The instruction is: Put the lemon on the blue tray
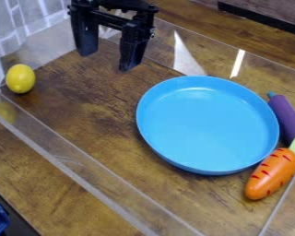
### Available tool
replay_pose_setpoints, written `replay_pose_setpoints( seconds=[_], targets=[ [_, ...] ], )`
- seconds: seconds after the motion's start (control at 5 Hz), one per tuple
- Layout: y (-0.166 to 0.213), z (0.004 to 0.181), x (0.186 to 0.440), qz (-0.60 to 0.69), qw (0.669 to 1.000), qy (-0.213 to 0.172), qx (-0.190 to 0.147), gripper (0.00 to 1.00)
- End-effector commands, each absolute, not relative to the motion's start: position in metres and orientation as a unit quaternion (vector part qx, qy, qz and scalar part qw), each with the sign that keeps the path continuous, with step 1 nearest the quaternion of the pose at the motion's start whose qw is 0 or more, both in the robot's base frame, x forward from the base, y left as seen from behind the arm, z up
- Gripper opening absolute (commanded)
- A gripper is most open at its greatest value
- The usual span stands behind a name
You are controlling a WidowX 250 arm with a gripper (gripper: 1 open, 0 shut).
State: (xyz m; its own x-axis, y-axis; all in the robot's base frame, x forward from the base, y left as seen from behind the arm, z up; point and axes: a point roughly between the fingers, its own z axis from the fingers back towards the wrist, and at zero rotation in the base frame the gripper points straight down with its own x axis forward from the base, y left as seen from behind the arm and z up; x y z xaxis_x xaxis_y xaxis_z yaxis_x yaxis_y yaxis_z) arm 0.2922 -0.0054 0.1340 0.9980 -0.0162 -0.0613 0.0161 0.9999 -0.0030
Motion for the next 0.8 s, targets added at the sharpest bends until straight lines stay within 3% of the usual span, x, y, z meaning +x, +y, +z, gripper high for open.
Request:
replay_pose_setpoints(
  seconds=[0.0, 0.4, 0.6],
  targets=[
    [0.006, 0.132, 0.295, -0.026, 0.999, 0.037, 0.0, 1.0],
    [-0.005, 0.138, 0.269, -0.108, 0.993, 0.045, 0.006, 1.0],
    [0.01, 0.134, 0.266, -0.095, 0.994, 0.048, 0.006, 1.0]
  ],
)
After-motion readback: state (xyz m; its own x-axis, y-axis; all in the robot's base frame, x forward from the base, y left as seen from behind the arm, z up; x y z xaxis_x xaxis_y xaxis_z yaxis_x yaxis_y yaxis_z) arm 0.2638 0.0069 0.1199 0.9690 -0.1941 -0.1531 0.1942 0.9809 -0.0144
